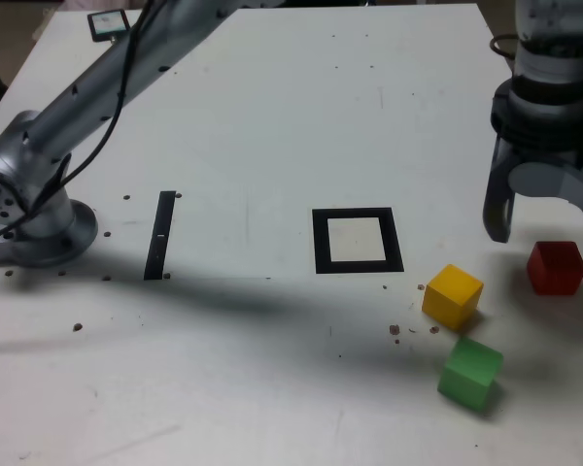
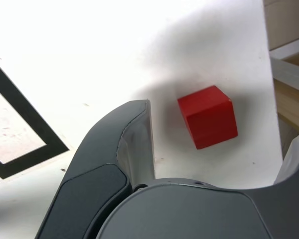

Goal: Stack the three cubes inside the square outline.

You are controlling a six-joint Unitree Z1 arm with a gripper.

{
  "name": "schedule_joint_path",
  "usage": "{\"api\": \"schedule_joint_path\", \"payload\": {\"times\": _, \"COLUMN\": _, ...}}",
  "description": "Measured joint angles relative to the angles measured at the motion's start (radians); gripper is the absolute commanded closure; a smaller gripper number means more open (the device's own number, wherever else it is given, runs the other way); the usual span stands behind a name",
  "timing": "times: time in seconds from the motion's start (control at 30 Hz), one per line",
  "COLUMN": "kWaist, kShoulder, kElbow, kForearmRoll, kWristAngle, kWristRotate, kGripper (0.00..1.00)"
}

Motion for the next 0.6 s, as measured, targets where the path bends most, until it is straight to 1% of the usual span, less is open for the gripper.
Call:
{"api": "schedule_joint_path", "payload": {"times": 0.1, "kWaist": 0.000, "kShoulder": 0.030, "kElbow": 0.000, "kForearmRoll": 0.000, "kWristAngle": -0.022, "kWristRotate": -0.001, "kGripper": 0.09}}
{"api": "schedule_joint_path", "payload": {"times": 0.2, "kWaist": 0.000, "kShoulder": 0.048, "kElbow": -0.002, "kForearmRoll": -0.004, "kWristAngle": -0.031, "kWristRotate": -0.005, "kGripper": 0.10}}
{"api": "schedule_joint_path", "payload": {"times": 0.47, "kWaist": 0.000, "kShoulder": 0.082, "kElbow": -0.040, "kForearmRoll": -0.014, "kWristAngle": -0.034, "kWristRotate": -0.020, "kGripper": 0.18}}
{"api": "schedule_joint_path", "payload": {"times": 0.6, "kWaist": 0.000, "kShoulder": 0.084, "kElbow": -0.050, "kForearmRoll": -0.016, "kWristAngle": -0.034, "kWristRotate": -0.021, "kGripper": 0.23}}
